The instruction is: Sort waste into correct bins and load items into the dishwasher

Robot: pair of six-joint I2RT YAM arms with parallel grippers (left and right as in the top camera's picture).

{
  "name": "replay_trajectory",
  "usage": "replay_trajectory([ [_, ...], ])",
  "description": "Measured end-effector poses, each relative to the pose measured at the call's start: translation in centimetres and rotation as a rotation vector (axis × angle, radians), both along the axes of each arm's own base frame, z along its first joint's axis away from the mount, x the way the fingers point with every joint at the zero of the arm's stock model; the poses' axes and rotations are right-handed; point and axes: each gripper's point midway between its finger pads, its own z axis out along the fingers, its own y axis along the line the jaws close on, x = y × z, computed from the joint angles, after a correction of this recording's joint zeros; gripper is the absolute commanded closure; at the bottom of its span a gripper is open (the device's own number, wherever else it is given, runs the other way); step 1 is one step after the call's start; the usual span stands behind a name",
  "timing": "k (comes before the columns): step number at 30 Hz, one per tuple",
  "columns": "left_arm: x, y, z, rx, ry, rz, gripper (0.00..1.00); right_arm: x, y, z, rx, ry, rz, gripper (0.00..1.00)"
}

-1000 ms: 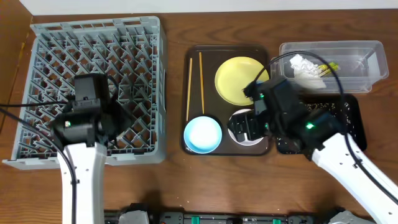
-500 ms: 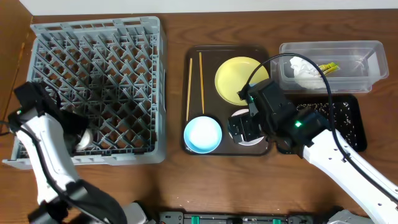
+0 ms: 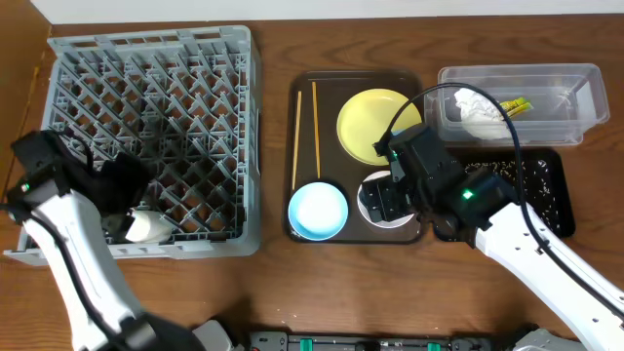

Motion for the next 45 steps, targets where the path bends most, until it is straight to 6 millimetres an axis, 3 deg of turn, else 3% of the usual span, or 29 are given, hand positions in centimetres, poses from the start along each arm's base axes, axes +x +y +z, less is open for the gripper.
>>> replay_trajectory([
  [2, 0.4, -2.0, 1.9, 0.028, -0.068, -0.11, 0.11, 0.0, -0.2, -0.1, -0.012, 0.019, -0.005, 0.25],
  [5, 1.4, -7.4, 4.5, 0.082, -0.165, -0.369, 0.11, 2.1, -0.1, 0.6, -0.01, 0.015, -0.037, 0.23],
  [7, 1.5, -13.2, 6.1, 0.138, -0.239, -0.654, 0.11, 5.4, -0.4, 2.5, 0.016, -0.032, -0.094, 0.22],
  [9, 0.6, -16.1, 6.3, 0.185, -0.23, -0.796, 0.03, 6.1, -0.7, 2.8, 0.023, -0.042, -0.107, 0.09],
  [11, -0.4, -18.6, 6.1, 0.225, -0.209, -0.925, 0.01, 6.1, -1.0, 2.7, 0.018, -0.037, -0.114, 0.05],
  [17, -0.7, -19.6, 5.9, 0.274, -0.193, -0.994, 0.02, 5.6, -1.3, 2.2, 0.0, -0.011, -0.112, 0.03],
  [35, 0.1, -19.5, 6.0, 0.296, -0.207, -0.985, 0.02, 4.8, -0.9, 2.1, 0.01, 0.019, -0.092, 0.01],
  [39, 0.1, -19.5, 6.0, 0.296, -0.207, -0.985, 0.02, 3.9, -1.7, 1.4, -0.031, 0.059, -0.091, 0.01],
  [41, 0.1, -19.5, 6.0, 0.296, -0.207, -0.984, 0.02, 3.4, -3.0, 1.3, -0.064, 0.078, -0.099, 0.01],
  [43, 0.1, -19.5, 6.0, 0.297, -0.207, -0.984, 0.02, 3.7, -4.3, 3.3, -0.07, -0.015, -0.099, 0.01],
  [45, 0.1, -19.5, 5.9, 0.296, -0.206, -0.984, 0.02, 4.4, -5.9, 8.7, -0.036, -0.272, -0.104, 0.01],
])
